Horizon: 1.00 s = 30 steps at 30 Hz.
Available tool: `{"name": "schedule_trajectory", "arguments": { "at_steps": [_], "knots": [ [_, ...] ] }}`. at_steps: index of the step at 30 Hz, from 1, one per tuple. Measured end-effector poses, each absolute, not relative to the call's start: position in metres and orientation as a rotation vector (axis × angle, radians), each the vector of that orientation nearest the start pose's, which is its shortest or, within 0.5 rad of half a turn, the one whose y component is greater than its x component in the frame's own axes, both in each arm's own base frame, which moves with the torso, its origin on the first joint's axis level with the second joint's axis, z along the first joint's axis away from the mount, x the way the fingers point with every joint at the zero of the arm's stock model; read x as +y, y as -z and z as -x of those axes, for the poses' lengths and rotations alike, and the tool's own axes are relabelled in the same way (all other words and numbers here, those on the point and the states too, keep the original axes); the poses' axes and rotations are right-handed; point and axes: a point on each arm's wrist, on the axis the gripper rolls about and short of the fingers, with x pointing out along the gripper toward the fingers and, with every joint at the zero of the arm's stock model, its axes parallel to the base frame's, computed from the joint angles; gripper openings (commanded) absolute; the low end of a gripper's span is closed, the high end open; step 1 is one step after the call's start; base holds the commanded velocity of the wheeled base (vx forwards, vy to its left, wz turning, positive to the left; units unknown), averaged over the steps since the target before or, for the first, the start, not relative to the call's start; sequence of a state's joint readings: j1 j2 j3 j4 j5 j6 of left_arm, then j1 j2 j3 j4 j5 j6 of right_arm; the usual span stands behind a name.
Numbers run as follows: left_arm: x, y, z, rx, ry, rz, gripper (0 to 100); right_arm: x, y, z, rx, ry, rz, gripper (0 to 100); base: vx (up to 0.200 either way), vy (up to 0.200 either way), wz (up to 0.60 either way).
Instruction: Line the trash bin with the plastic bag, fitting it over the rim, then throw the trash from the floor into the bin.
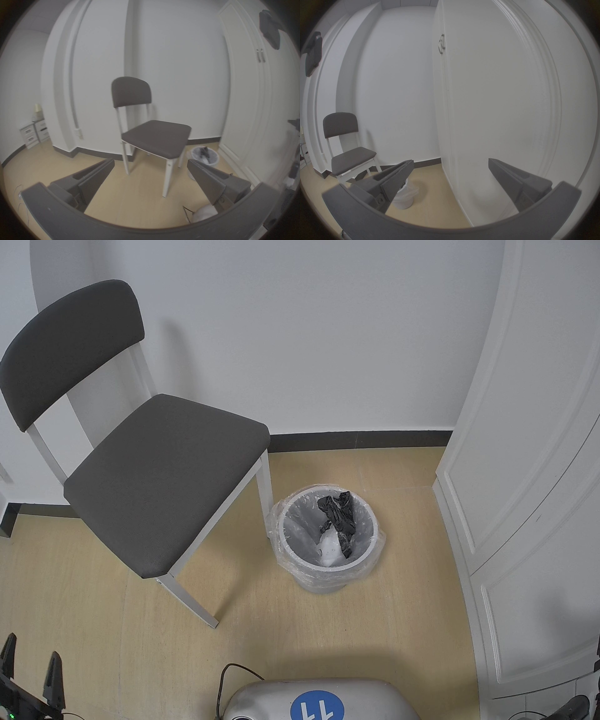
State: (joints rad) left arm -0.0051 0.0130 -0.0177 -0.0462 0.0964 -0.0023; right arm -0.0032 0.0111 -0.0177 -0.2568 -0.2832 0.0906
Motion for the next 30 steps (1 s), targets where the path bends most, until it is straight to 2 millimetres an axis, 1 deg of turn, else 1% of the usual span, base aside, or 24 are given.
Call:
{"name": "schedule_trajectory", "arguments": {
  "at_steps": [3, 5, 10, 14, 17, 21, 24, 30],
  "knots": [
    [0.000, -0.082, 0.023, -0.020, -0.005, 0.009, 100, -0.006, -0.104, 0.027, -0.250, 0.281, -0.123, 100, 0.000, 0.000, 0.00],
    [0.000, -0.081, 0.023, -0.011, 0.017, 0.007, 100, -0.006, -0.102, 0.027, -0.225, 0.285, -0.120, 100, 0.000, 0.000, 0.00],
    [0.000, -0.080, 0.023, 0.000, 0.009, -0.001, 100, -0.006, -0.089, 0.025, -0.097, 0.292, -0.108, 100, 0.000, 0.000, 0.00],
    [0.000, -0.080, 0.023, -0.001, 0.003, 0.000, 100, -0.006, -0.087, 0.024, -0.083, 0.272, -0.086, 100, 0.000, 0.000, 0.00],
    [0.000, -0.080, 0.023, -0.001, 0.001, 0.001, 100, -0.004, -0.087, 0.024, -0.078, 0.202, -0.069, 100, 0.000, 0.000, 0.00],
    [0.000, -0.080, 0.023, -0.001, 0.001, 0.000, 100, -0.001, -0.087, 0.023, -0.068, 0.047, -0.060, 100, 0.000, 0.000, 0.00],
    [0.000, -0.080, 0.023, -0.001, 0.001, 0.000, 100, 0.001, -0.087, 0.023, -0.064, -0.036, -0.045, 100, 0.000, 0.000, 0.00],
    [0.000, -0.080, 0.023, -0.001, 0.001, -0.002, 100, 0.001, -0.088, 0.023, -0.077, -0.052, 0.085, 100, 0.000, 0.000, 0.00]
  ]
}}
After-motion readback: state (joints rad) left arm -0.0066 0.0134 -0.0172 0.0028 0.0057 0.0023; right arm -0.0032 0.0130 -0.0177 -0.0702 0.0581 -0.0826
